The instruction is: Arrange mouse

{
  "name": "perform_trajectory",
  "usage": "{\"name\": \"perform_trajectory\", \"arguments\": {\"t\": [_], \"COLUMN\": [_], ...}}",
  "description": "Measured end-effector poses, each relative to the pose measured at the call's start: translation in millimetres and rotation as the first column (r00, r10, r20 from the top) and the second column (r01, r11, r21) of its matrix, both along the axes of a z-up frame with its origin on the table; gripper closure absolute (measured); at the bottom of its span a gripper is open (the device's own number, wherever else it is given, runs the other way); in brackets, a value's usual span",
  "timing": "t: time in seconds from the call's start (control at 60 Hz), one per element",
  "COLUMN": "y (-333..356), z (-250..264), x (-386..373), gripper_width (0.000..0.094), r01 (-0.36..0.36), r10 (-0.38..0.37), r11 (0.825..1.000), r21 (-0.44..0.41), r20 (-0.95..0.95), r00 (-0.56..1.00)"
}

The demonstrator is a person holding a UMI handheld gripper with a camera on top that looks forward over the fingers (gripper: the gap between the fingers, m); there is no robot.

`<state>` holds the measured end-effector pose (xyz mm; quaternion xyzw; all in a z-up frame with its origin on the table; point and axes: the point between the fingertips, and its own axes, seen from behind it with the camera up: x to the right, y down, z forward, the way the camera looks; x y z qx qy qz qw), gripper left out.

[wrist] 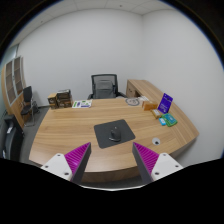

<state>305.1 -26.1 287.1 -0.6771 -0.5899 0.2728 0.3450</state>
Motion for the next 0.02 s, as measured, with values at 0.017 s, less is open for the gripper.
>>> {"name": "perform_trajectory", "arguments": {"t": [0.017], "y": [0.5], "z": [-0.1], "x": [0.3], "gripper_width": [0.0083], "r01": [0.000], "r10": [0.000], "r11": [1.000], "r21": [0.002], "r20": [0.000], "r00": [1.000]}}
